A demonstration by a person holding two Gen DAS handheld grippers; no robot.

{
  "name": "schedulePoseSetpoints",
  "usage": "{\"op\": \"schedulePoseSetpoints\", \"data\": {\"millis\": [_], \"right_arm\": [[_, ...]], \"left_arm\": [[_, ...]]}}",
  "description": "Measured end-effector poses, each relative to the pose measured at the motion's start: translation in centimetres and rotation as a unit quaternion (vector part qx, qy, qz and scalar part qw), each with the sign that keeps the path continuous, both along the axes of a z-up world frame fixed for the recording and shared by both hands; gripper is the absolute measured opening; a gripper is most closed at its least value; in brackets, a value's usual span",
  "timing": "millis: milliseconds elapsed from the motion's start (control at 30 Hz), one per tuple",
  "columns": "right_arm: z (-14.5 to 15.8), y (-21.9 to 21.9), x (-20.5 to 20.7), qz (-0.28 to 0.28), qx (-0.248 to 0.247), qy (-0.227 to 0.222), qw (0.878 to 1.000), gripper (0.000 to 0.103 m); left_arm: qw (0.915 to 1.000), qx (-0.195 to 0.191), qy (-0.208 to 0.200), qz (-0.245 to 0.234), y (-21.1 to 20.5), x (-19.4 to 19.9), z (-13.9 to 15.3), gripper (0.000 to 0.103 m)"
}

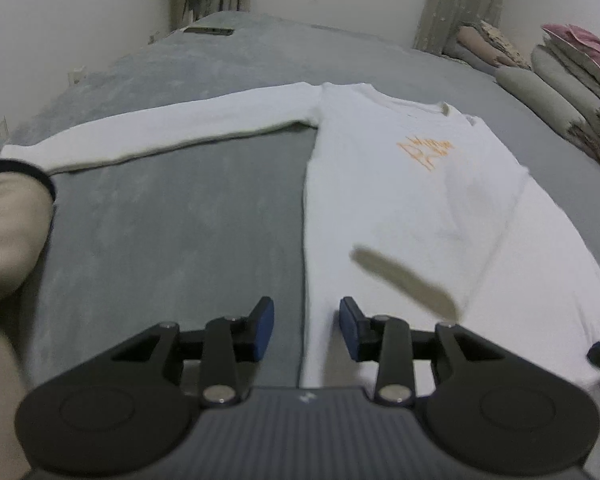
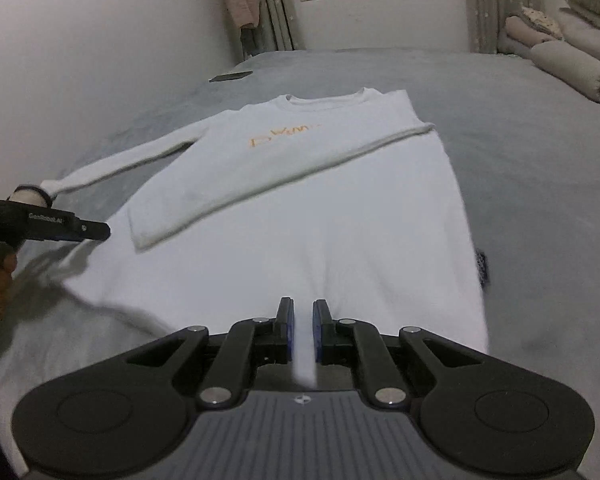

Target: Fold clothes

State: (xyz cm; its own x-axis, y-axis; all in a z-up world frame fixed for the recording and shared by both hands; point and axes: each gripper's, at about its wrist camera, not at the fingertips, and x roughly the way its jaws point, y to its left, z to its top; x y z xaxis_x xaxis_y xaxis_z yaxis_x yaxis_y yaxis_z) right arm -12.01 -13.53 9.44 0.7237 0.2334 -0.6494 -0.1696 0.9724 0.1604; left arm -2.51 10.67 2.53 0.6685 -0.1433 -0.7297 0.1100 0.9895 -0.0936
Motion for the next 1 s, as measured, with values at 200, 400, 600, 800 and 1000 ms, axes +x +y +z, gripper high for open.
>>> {"op": "schedulePoseSetpoints", "data": {"millis": [200, 400, 600, 800, 1000], "right_arm": [[0.8, -2.0, -2.9, -0.012, -0.012, 0.036, 0.999, 0.008], [2.1, -5.3, -4.9, -0.072, 0.033, 0.021, 0.997, 0.037], [1.6, -8.8, -3.8, -0.131, 0.125, 0.035, 0.983, 0.040], [0.2, -9.9, -2.2, -0.138, 0.174, 0.055, 0.973, 0.036], [0.0, -10.1, -2.2, -0.152, 0.174, 0.047, 0.972, 0.008]], "left_arm": [[0.9992, 0.035, -0.009, -0.015, 0.1, -3.3, 0.6, 0.035], [0.9983, -0.056, 0.016, -0.008, 2.3, -4.2, 1.7, 0.041], [0.9932, -0.112, 0.032, -0.004, 3.2, -3.1, 0.6, 0.039], [0.9872, -0.154, 0.036, 0.021, 3.4, -2.7, -0.2, 0.008], [0.9866, -0.153, 0.035, 0.045, 3.7, -3.1, 0.3, 0.005]]}}
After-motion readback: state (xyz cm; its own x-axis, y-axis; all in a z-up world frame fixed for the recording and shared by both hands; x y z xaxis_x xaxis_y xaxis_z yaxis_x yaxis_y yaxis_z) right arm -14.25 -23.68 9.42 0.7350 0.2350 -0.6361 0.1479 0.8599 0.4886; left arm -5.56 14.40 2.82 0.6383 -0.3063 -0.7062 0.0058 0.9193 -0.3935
